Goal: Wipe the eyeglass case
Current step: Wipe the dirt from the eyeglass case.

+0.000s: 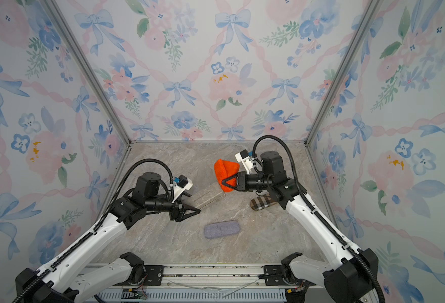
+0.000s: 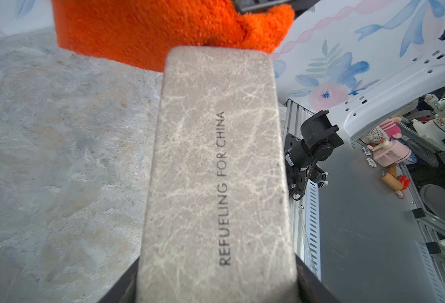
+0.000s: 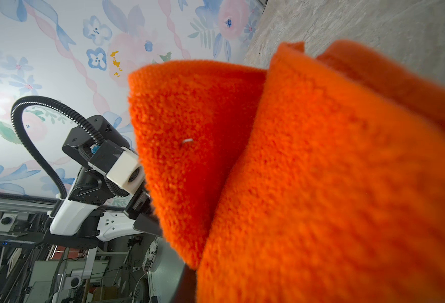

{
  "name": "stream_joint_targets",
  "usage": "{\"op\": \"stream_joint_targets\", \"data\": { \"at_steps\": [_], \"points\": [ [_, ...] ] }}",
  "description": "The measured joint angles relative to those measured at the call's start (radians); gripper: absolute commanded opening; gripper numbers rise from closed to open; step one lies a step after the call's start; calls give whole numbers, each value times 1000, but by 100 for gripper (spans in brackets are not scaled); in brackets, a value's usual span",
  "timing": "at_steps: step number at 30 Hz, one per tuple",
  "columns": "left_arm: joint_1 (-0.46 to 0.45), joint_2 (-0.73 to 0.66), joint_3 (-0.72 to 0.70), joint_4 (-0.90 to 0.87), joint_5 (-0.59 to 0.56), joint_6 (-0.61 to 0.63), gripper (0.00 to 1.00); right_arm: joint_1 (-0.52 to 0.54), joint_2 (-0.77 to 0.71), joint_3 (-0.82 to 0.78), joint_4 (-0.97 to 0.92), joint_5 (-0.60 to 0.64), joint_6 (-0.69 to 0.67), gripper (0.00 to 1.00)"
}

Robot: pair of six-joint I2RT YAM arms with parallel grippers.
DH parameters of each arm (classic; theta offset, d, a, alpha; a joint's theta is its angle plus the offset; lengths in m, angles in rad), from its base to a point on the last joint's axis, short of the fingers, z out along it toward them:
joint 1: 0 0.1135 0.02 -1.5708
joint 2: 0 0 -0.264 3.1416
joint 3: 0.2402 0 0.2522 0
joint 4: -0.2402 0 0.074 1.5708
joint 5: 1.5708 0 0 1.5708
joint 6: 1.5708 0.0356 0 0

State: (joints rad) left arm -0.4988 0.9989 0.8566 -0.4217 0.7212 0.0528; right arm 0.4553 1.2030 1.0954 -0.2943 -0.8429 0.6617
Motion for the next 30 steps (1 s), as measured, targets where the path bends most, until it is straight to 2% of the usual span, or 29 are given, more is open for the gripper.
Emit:
{"op": "stream_joint_targets", "data": {
  "at_steps": [11,21,26,30],
  "points": [
    [29,1,0,1,10,-2,30,4,40,-17,116,-14,84,0],
    [52,-32,-3,-24,-19,-4,29,16,145,-3,221,-33,132,0],
    [103,-7,-3,-10,1,-12,28,21,89,-7,155,-16,108,0],
    [160,2,-3,88,29,-88,29,31,-35,-74,146,-47,138,0]
  ]
}}
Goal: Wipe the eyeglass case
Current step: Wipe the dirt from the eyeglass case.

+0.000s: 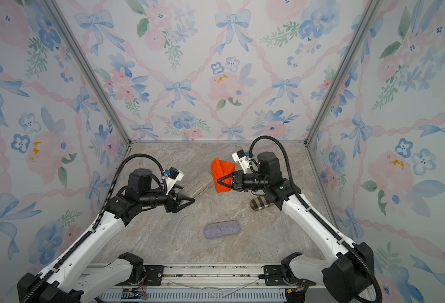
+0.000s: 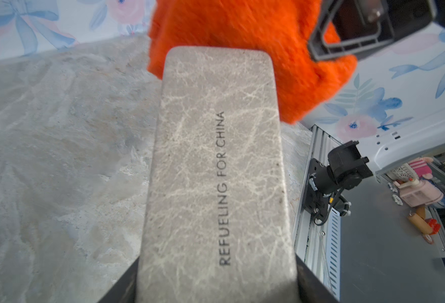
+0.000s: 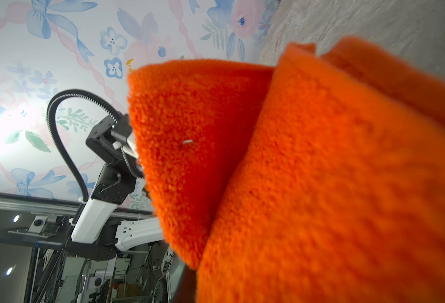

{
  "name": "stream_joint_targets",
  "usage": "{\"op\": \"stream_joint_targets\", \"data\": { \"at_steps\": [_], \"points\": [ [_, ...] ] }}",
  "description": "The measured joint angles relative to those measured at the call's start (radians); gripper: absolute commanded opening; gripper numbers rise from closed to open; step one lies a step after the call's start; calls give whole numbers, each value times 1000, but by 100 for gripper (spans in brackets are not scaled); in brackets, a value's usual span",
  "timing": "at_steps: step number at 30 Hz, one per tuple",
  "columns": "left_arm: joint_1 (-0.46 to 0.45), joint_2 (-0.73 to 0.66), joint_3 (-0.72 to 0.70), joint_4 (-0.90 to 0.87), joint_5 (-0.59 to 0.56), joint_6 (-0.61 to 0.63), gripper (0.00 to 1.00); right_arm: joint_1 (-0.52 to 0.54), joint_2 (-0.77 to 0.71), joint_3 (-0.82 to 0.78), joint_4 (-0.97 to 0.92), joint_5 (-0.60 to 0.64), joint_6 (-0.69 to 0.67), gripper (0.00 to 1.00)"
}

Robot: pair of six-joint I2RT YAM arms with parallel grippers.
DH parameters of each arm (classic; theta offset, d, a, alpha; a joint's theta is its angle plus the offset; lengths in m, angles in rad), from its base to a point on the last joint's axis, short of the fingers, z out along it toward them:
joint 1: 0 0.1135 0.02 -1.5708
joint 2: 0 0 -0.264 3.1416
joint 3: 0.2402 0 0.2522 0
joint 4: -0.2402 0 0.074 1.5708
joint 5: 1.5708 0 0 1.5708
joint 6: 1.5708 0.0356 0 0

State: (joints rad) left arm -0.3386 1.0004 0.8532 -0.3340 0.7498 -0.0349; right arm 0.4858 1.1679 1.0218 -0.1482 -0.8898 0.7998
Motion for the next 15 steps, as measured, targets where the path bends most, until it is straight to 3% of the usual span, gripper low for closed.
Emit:
{"op": "stream_joint_targets", "data": {
  "at_steps": [4,8,15],
  "points": [
    [35,4,5,139,55,-145,30,1,-140,-92,34,-17,60,0],
    [32,18,15,231,105,-312,30,47,-206,-68,-9,90,-20,0],
    [-37,13,14,407,124,-580,33,158,-154,-78,208,207,-56,0]
  ]
}}
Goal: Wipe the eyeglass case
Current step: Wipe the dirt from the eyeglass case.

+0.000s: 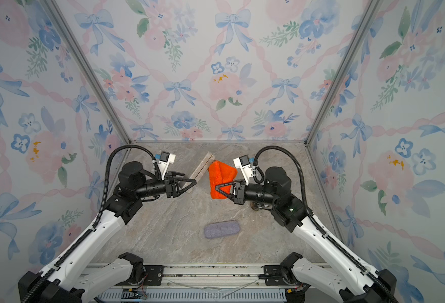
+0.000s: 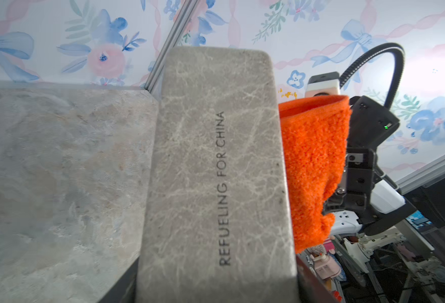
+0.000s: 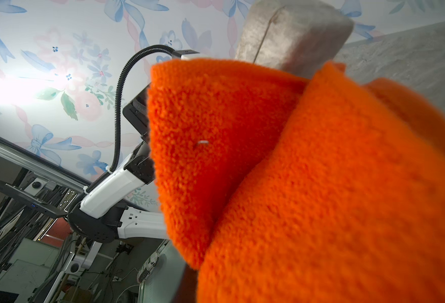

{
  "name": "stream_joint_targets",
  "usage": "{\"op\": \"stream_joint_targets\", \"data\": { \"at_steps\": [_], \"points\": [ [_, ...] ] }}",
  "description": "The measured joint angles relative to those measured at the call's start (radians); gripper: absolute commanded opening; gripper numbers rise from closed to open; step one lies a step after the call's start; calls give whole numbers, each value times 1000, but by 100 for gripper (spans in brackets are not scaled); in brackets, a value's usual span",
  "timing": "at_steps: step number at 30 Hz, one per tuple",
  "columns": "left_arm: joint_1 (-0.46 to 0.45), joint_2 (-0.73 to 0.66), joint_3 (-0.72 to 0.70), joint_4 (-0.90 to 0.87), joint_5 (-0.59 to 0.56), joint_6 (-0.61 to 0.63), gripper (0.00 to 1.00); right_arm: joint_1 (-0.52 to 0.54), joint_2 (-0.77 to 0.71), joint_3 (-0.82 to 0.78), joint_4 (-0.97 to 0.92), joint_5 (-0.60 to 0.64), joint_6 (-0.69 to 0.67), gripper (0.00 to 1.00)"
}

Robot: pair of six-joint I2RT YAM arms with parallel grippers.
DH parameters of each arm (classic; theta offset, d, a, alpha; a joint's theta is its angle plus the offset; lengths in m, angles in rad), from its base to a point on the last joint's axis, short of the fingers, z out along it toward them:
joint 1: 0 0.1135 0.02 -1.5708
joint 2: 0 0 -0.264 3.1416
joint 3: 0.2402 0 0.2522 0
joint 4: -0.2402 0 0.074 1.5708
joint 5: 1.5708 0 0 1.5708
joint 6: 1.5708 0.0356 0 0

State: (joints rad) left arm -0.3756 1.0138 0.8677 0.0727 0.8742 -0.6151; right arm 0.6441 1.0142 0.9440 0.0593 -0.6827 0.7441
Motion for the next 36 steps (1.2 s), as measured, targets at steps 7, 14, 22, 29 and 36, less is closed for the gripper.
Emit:
{"op": "stream_joint_targets", "data": {
  "at_steps": [7,14,22,29,36],
  "points": [
    [-113,-53,-45,104,-28,-124,32,-41,148,0,212,34,43,0],
    [-125,-100,-64,108,-67,-161,32,34,112,-66,313,82,38,0],
    [-112,3,-51,121,-73,-208,31,178,39,-168,313,82,-43,0],
    [-111,2,-51,104,-74,-228,32,18,70,-121,300,48,-83,0],
    [-109,-39,-53,60,-55,-224,31,-117,123,-41,299,48,-119,0]
  ]
}}
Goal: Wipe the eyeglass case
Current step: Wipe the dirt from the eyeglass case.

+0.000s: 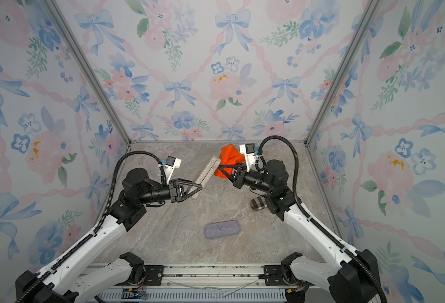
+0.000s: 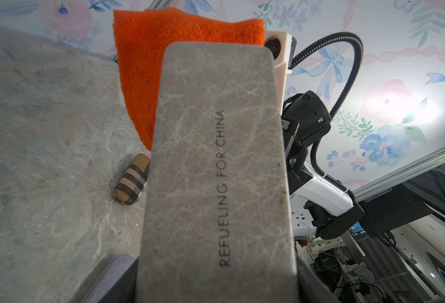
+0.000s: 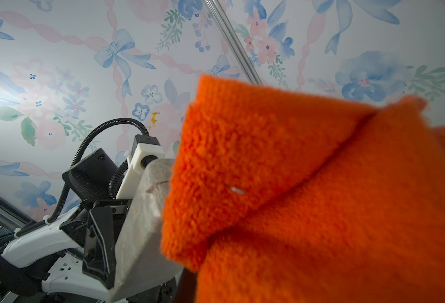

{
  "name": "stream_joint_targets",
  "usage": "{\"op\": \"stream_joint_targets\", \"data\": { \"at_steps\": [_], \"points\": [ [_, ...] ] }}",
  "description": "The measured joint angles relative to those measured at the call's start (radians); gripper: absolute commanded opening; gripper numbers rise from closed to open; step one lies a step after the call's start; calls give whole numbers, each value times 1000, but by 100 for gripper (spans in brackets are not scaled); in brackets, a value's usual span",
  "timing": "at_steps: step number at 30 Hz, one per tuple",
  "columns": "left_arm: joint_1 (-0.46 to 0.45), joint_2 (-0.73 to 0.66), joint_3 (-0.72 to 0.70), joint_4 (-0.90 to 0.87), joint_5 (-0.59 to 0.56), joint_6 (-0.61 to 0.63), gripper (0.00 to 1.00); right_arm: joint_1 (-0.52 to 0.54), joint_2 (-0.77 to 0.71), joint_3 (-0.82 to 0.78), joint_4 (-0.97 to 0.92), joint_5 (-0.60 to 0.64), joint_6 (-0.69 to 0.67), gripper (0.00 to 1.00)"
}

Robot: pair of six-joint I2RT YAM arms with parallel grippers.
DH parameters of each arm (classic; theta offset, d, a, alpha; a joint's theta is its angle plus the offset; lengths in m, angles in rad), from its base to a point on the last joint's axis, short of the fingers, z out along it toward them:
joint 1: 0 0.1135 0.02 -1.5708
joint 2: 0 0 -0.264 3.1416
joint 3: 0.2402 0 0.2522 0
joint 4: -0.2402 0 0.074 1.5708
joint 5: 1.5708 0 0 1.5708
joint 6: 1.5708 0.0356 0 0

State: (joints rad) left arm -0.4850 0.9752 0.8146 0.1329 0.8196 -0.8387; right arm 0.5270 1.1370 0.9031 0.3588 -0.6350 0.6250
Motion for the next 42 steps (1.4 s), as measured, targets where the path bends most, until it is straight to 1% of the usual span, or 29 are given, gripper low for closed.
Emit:
{"op": "stream_joint_targets", "data": {
  "at_steps": [2,7,10,16,20,26,29,33,35,40,42],
  "points": [
    [7,-1,0,-3,-1,0,30,41,-5,-3,-13,11,-24,0],
    [29,14,1,0,5,-4,30,200,-69,-81,-48,42,-94,0],
    [34,46,1,18,13,-23,31,243,-73,-132,-14,42,-95,0],
    [36,81,1,53,15,-64,31,243,58,-111,31,40,-108,0],
    [37,66,0,87,6,-84,32,189,125,-56,27,19,-113,0],
    [36,5,-42,105,7,-101,31,54,91,35,-2,23,-128,0],
    [36,-5,-49,106,7,-102,31,38,37,56,-27,31,-150,0],
    [41,-5,-49,106,10,-102,31,73,-12,42,-32,38,-159,0],
    [46,-3,-49,105,11,-103,31,115,-17,8,-8,44,-153,0],
    [57,6,-49,114,23,-109,31,231,62,-75,63,45,-112,0],
    [58,10,-48,117,31,-109,31,259,94,-90,72,43,-103,0]
  ]
}}
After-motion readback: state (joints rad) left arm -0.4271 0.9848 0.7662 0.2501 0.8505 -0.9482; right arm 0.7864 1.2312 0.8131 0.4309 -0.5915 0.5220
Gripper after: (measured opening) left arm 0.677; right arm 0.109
